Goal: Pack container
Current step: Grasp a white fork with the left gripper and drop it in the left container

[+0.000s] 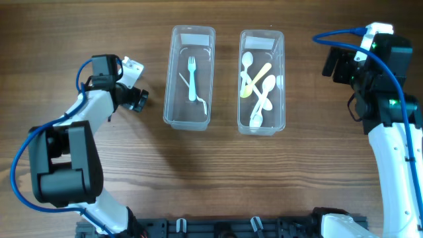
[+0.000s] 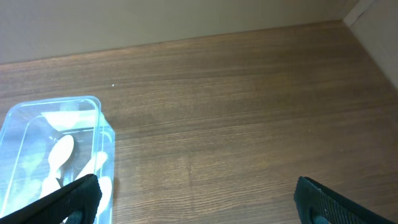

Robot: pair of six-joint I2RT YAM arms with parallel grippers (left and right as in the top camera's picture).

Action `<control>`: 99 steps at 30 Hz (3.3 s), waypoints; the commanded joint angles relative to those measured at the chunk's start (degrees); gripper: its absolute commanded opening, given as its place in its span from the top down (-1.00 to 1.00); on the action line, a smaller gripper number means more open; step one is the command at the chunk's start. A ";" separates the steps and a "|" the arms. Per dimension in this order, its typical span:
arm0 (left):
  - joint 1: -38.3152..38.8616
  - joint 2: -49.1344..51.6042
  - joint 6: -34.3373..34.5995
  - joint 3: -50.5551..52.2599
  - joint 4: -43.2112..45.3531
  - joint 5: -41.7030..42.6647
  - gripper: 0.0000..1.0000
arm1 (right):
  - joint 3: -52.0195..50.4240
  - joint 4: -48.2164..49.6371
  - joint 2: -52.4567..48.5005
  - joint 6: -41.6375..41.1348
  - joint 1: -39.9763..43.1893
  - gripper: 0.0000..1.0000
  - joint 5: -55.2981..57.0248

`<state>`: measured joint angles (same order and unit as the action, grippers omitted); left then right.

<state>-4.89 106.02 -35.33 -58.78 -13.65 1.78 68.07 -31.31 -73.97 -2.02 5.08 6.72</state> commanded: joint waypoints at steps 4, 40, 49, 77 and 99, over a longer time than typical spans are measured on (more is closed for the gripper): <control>-5.53 1.95 -1.57 -0.48 -0.46 14.36 -0.99 | 0.83 0.17 -0.07 0.52 -0.02 -1.00 0.98; -4.76 3.50 15.28 -1.66 -6.75 17.16 0.63 | 0.83 0.17 -0.07 0.52 -0.02 -0.99 1.01; 6.64 2.56 16.70 -1.68 -4.00 4.26 0.92 | 0.83 0.17 -0.07 0.52 -0.02 -0.99 1.01; 23.61 -15.96 49.05 -1.66 -2.97 3.32 -0.41 | 0.83 0.17 -0.07 0.50 -0.02 -0.99 0.98; -17.79 -19.91 31.93 -1.49 -23.34 -10.43 -0.99 | 0.83 0.17 -0.07 0.50 -0.02 -0.99 1.01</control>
<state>-22.46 80.71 2.63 -60.49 -37.63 -7.99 68.07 -31.31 -73.97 -2.02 5.08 6.72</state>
